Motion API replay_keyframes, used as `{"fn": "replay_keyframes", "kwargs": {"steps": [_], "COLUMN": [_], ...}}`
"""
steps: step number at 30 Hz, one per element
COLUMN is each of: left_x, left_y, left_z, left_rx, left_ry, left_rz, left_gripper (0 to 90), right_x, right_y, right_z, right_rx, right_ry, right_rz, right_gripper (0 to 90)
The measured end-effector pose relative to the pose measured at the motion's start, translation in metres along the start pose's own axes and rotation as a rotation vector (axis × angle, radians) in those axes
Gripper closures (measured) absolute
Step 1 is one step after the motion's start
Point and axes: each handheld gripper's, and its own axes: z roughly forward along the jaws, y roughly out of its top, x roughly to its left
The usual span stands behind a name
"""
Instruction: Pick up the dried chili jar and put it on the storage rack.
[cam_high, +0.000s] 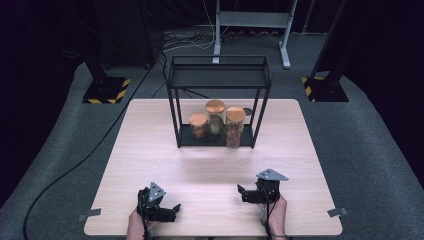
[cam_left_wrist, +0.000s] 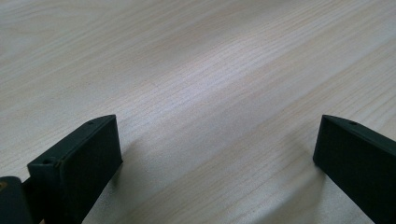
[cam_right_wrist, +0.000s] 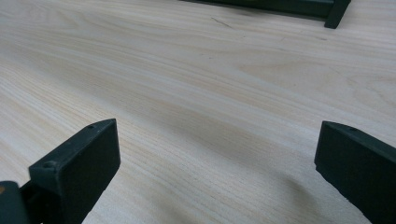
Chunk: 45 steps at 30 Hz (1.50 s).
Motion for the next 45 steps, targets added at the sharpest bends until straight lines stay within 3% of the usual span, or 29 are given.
{"fn": "replay_keyframes", "kwargs": {"steps": [7,16,23,45], "left_x": [0.000,0.000,0.000,0.000], "left_y": [0.000,0.000,0.000,0.000], "left_z": [0.000,0.000,0.000,0.000], "left_rx": [0.001,0.002,0.001,0.001], "left_ry": [0.002,0.002,0.002,0.002], "left_rz": [0.001,0.000,-0.001,-0.002], "left_gripper": [0.3,0.3,0.3,0.3], "right_x": [0.005,0.009,0.011,0.011], "right_y": [-0.001,-0.002,-0.001,-0.001], "right_z": [0.003,0.003,0.005,0.006], "right_rx": [0.024,0.015,0.043,0.058], "right_ry": [-0.032,-0.063,-0.075,-0.085], "right_rz": [-0.044,-0.067,-0.088,-0.085], "right_gripper": [0.0,0.0,0.3,0.4]}}
